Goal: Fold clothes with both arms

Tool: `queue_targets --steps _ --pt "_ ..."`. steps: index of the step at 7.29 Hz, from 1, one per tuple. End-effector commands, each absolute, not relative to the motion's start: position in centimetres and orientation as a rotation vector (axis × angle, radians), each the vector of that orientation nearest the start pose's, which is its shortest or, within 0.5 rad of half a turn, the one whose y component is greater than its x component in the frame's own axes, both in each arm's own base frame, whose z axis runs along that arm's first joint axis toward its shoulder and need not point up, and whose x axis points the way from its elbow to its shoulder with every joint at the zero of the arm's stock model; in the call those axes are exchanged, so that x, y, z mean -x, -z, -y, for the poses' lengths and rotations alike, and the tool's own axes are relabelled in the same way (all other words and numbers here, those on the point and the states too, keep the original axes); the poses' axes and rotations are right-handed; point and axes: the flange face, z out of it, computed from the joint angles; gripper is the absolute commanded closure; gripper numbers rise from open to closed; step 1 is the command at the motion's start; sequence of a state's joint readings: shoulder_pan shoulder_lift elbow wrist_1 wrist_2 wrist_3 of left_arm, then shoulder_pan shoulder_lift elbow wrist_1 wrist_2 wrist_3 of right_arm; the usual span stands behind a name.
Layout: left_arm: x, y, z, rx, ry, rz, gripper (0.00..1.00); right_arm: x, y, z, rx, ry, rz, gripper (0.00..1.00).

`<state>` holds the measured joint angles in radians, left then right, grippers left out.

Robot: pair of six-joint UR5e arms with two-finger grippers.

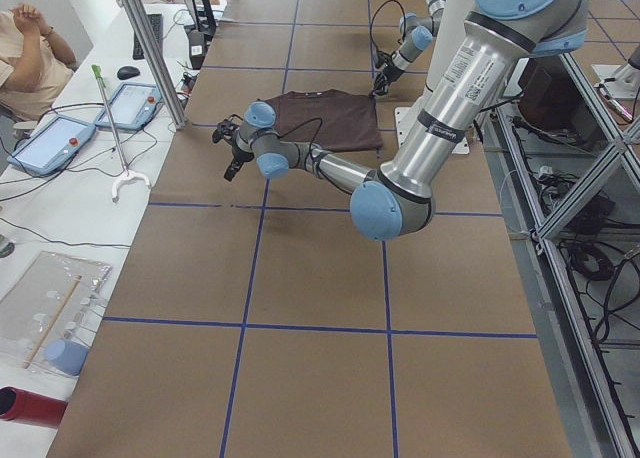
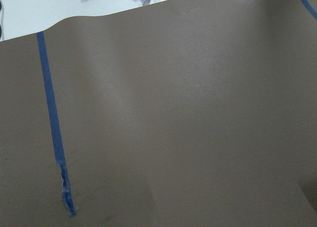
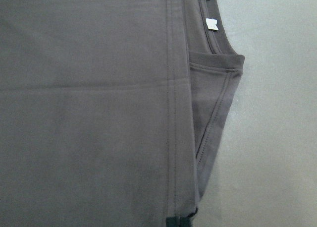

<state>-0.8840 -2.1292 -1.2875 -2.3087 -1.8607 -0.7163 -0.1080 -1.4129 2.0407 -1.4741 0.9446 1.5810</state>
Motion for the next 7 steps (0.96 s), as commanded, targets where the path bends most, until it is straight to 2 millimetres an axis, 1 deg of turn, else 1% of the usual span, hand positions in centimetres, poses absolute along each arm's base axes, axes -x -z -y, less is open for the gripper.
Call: queue_targets --steps 1,2,3,4,5,6,7 --pt "-38.5 -37.6 63.4 -0.606 -0.124 -0.859 0.00 50.7 -31.4 14.4 -0.519 -0.146 0.799 0.00" --pt "-38.3 -36.1 62.9 -0.623 -0.124 -0.879 0.00 48.9 -31.2 16.6 -0.492 -0.138 0.796 0.00" --pt "-38.8 -34.7 61.5 -0.575 -0.035 -0.941 0.00 47.6 -29.6 17.3 -0.470 -0.157 0.856 0.00" --pt "-40.5 -33.0 57.0 -0.535 -0.021 -1.018 0.00 45.6 -29.6 18.2 -0.458 -0.187 0.925 0.00" --pt "-40.0 -31.7 53.0 -0.502 0.013 -1.090 0.00 43.7 -30.8 19.1 -0.427 -0.210 1.004 0.00" --pt "-41.1 -30.9 47.4 -0.439 0.015 -1.158 0.00 42.0 -32.7 20.3 -0.423 -0.224 0.992 0.00" --pt "-41.7 -29.1 42.8 -0.370 0.042 -1.227 0.00 41.4 -32.4 21.7 -0.413 -0.250 0.999 0.00"
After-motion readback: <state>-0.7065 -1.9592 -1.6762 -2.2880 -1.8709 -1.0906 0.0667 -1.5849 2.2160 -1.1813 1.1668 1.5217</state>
